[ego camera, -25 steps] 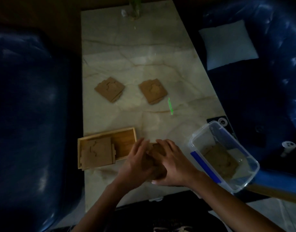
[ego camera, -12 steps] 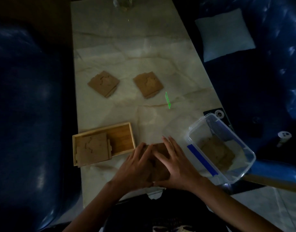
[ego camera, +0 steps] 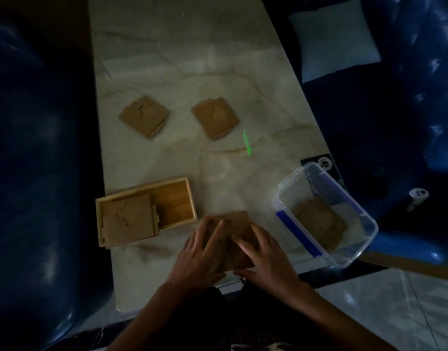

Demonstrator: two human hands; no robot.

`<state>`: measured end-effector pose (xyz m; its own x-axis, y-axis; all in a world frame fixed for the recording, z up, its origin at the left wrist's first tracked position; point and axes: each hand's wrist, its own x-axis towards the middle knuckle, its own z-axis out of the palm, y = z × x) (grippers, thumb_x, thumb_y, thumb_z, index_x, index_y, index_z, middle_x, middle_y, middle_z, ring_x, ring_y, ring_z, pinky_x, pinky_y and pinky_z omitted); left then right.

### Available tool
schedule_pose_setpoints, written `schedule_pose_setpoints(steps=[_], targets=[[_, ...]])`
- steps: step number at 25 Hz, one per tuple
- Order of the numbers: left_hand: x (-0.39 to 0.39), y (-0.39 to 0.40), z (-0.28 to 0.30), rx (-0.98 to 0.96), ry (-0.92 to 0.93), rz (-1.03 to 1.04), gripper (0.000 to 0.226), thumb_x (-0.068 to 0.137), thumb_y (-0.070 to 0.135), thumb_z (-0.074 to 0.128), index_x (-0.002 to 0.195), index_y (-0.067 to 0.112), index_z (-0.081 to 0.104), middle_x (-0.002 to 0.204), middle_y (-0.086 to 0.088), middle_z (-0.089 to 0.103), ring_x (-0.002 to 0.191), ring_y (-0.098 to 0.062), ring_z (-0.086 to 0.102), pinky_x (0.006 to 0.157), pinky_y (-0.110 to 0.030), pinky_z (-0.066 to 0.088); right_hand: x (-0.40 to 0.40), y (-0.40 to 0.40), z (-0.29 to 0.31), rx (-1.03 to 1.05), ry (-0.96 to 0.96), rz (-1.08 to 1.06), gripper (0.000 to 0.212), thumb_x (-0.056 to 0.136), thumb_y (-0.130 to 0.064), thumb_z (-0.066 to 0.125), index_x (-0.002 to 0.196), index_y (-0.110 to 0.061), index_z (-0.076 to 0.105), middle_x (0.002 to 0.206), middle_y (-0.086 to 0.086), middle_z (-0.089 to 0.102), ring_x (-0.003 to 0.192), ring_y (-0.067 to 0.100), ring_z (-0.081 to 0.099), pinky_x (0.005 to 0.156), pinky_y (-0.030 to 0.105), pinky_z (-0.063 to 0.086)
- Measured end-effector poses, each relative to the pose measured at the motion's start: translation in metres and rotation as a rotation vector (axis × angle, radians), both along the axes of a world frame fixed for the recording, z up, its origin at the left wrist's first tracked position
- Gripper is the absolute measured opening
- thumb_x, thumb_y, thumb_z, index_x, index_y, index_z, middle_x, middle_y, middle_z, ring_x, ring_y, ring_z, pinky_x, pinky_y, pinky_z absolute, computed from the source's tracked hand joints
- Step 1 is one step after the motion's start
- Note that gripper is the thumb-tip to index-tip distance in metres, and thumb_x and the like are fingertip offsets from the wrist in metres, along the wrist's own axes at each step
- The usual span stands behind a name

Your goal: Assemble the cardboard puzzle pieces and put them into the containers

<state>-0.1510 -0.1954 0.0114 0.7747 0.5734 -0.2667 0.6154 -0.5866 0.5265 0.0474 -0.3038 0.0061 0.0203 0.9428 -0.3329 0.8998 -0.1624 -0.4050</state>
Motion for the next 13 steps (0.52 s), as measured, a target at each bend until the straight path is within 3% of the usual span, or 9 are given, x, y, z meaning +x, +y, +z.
schedule_pose_setpoints(steps=[3,5,9,13], targets=[[-0.005,-0.008,-0.012,0.048,0.045,0.024,0.111,0.071,0.048,0.070,0.156,0.028,0.001,0.162,-0.017,-0.001,0.139,-0.041,0.033,0.106,-0.045,0.043,-0.002,-0.005,-0.007,0.022,0.007,-0.038,0.079,0.079,-0.067,0.057,0.146,-0.033,0.034,0.152,0.024,0.031,0.137,0.040,0.038,0.104,0.051,0.045],[-0.007,-0.012,-0.019,0.066,0.055,0.034,0.107,0.073,0.046,0.071,0.156,0.026,0.007,0.162,-0.020,0.006,0.137,-0.041,0.038,0.103,-0.043,0.044,-0.003,-0.007,-0.012,0.037,-0.001,-0.043,0.082,0.078,-0.067,0.057,0.148,-0.033,0.032,0.150,0.025,0.034,0.135,0.041,0.041,0.103,0.049,0.043],[-0.007,-0.014,-0.032,0.046,0.091,0.066,0.107,0.073,0.050,0.070,0.154,0.031,0.003,0.157,-0.020,0.016,0.129,-0.041,0.046,0.099,-0.045,0.048,-0.003,-0.008,-0.024,0.014,-0.043,-0.013,0.086,0.079,-0.069,0.055,0.152,-0.037,0.023,0.152,0.025,0.031,0.135,0.041,0.040,0.102,0.049,0.044],[0.001,-0.016,-0.040,0.030,0.126,0.109,0.110,0.075,0.051,0.072,0.155,0.031,0.000,0.152,-0.021,0.020,0.131,-0.040,0.041,0.102,-0.045,0.046,-0.001,-0.006,-0.038,-0.061,-0.091,-0.013,0.088,0.081,-0.069,0.055,0.154,-0.040,0.016,0.155,0.025,0.028,0.139,0.044,0.034,0.106,0.054,0.040]])
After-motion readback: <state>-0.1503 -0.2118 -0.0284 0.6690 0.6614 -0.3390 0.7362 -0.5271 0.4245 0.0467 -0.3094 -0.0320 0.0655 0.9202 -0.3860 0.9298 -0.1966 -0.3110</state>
